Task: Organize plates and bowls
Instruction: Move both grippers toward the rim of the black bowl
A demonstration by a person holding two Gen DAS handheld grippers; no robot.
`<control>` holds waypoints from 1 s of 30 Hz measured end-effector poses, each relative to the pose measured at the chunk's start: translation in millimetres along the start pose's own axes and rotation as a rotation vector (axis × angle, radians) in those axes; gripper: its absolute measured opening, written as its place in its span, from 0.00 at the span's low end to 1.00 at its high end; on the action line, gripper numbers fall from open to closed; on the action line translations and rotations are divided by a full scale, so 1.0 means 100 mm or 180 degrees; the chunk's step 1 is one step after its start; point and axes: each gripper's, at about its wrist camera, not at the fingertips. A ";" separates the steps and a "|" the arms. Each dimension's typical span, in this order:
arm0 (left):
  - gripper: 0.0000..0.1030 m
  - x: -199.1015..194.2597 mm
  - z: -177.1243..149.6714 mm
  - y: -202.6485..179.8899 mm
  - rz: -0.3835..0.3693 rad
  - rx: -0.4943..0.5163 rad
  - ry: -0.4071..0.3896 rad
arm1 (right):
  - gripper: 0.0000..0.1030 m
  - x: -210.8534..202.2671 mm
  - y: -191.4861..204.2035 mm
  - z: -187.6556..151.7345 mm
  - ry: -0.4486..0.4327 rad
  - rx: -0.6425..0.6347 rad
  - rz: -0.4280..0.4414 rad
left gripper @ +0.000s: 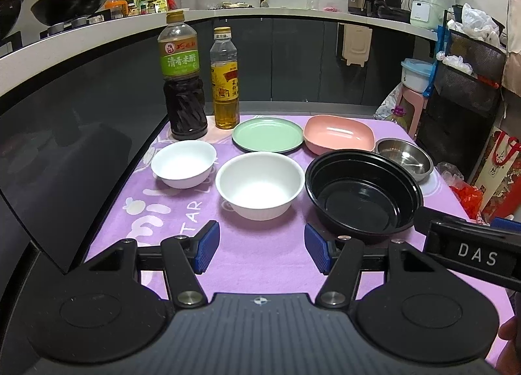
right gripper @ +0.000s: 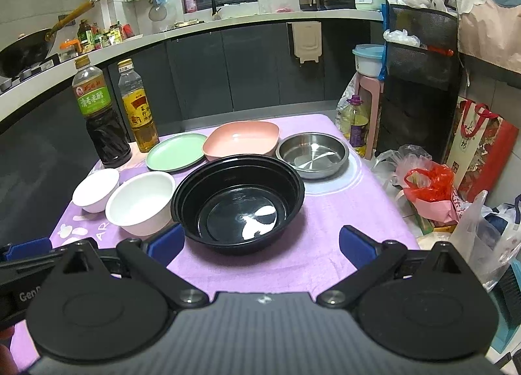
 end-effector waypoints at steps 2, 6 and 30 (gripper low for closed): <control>0.53 0.02 0.01 -0.03 0.0000 0.0014 -0.0003 | 0.56 0.01 -0.02 0.00 -0.0016 -0.0013 -0.0017; 0.53 0.05 0.01 -0.09 0.0015 0.0040 -0.0002 | 0.56 0.03 -0.06 0.01 -0.0017 -0.0001 0.0003; 0.53 0.35 0.08 -0.36 0.0001 0.0054 0.0136 | 0.56 0.28 -0.40 0.04 0.0128 0.0208 0.0178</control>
Point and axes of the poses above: each gripper's, at about its wrist camera, not at the fingertips, and x roughly the way its jaws point, y to its left, z to its top, and after that the axes turned 10 degrees about z, right-handed
